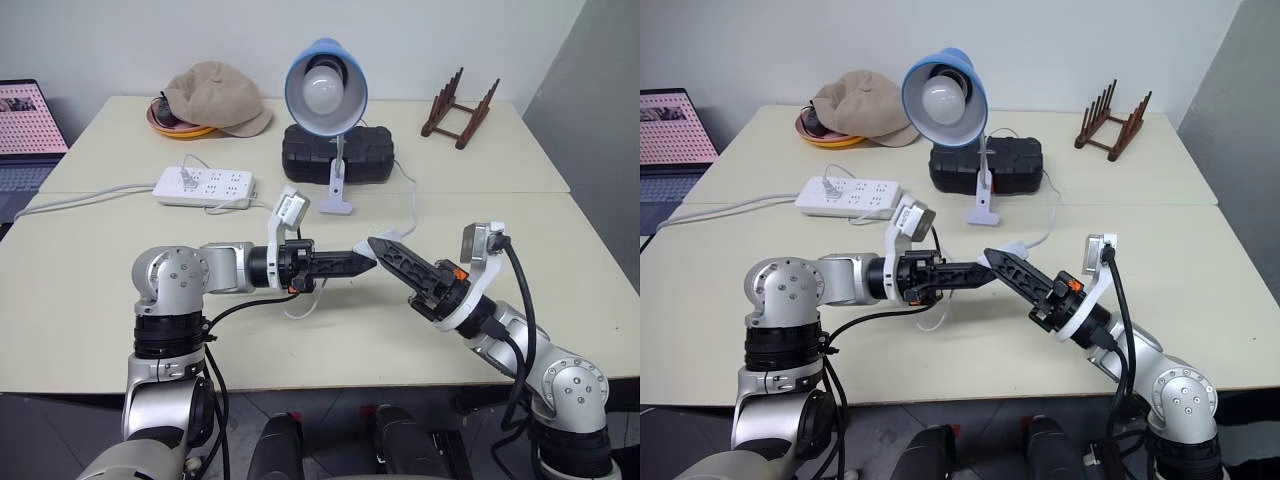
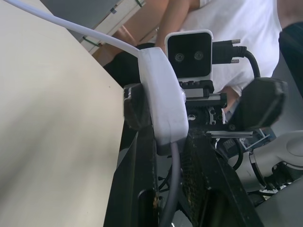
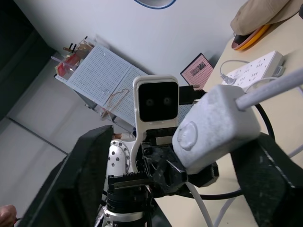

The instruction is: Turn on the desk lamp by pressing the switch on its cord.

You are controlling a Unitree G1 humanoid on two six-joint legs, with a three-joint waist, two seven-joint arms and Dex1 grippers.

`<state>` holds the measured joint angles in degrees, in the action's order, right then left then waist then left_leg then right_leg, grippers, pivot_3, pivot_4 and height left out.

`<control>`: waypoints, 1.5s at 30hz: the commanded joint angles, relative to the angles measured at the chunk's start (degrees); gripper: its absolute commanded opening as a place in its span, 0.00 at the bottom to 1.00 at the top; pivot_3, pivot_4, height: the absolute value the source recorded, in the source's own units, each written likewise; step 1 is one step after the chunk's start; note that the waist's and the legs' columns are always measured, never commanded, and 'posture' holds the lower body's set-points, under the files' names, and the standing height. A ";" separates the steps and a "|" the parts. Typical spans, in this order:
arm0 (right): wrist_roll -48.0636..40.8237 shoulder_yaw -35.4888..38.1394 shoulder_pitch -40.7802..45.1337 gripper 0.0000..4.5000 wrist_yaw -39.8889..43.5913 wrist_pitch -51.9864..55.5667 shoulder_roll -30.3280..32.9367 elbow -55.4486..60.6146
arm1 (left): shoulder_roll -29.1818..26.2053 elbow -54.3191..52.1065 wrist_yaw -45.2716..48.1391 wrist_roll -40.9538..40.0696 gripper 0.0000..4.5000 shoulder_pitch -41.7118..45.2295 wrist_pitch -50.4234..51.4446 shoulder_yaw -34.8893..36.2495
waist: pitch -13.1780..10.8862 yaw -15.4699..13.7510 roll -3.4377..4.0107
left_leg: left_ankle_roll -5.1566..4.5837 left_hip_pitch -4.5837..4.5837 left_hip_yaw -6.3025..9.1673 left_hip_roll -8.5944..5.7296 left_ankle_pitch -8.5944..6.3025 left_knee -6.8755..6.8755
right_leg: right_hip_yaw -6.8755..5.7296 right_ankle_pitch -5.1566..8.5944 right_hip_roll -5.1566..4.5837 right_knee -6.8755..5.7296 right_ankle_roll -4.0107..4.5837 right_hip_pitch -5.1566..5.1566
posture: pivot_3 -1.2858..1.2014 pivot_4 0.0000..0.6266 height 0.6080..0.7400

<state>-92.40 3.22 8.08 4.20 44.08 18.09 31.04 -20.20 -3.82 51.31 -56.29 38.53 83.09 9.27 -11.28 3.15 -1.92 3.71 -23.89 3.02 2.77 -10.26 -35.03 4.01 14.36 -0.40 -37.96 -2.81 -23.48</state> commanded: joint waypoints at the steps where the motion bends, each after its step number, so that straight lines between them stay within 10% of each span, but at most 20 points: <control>1: -0.76 0.81 0.52 0.65 1.39 -1.42 0.45 0.88 | -0.58 -0.64 -0.10 -1.70 0.09 0.08 -0.79 -0.21 | 0.00 0.00 0.00 | 0.00 0.00 0.00 0.00 0.00 0.00 | 0.01 0.00 0.00 0.00 0.00 0.00 | 0.52 0.24 1.00; 10: -0.65 0.78 0.62 0.17 1.74 -1.65 0.88 0.66 | -1.25 -0.34 -0.54 -2.67 0.09 0.18 -1.97 -1.10 | 0.00 -0.02 0.00 | 0.00 -0.01 -0.01 0.00 0.00 0.00 | 0.01 0.01 0.00 0.02 0.01 -0.01 | 0.52 0.24 1.00; 24: 1.84 1.05 0.78 0.12 1.63 -0.92 3.04 0.21 | -4.25 0.71 1.04 -0.48 0.09 1.24 -6.50 -4.22 | 0.00 -0.02 0.00 | 0.00 -0.02 -0.02 0.00 0.00 0.02 | 0.02 0.01 0.00 0.05 0.02 -0.02 | 0.52 0.24 1.00; 29: 2.32 5.37 -3.38 0.48 4.44 2.15 12.35 3.15 | -8.33 7.27 6.03 9.93 0.09 5.30 -18.40 -12.20 | -0.01 -0.25 0.01 | 0.00 -0.03 -0.04 -0.01 0.00 0.02 | 0.03 0.02 0.00 0.07 0.03 -0.04 | 0.52 0.24 1.00; 39: 35.28 6.45 -15.86 0.98 11.46 -2.86 29.31 15.94 | -7.47 30.45 10.65 43.25 0.09 10.69 -62.77 -30.70 | 0.00 -1.29 0.01 | -0.02 -0.43 -0.15 -0.06 -0.02 0.11 | 0.05 0.01 -0.12 0.41 0.02 -0.30 | 0.52 0.24 1.00; 45: 45.98 0.53 -14.78 0.99 11.64 -6.21 26.34 17.07 | -4.33 37.66 12.36 48.75 0.09 12.13 -72.77 -30.69 | 0.00 -1.39 0.01 | -0.01 -0.80 -0.13 -0.08 -0.02 0.02 | 0.04 -0.03 -0.10 0.35 -0.05 -0.60 | 0.52 0.24 1.00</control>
<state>-49.95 4.90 -7.72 15.19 39.97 44.92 46.18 -24.80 32.97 62.72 -9.66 48.62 14.79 -21.64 -11.28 1.76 -1.91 3.70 -24.70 2.89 2.69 -10.28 -35.03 4.05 14.33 -0.51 -37.61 -2.88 -24.09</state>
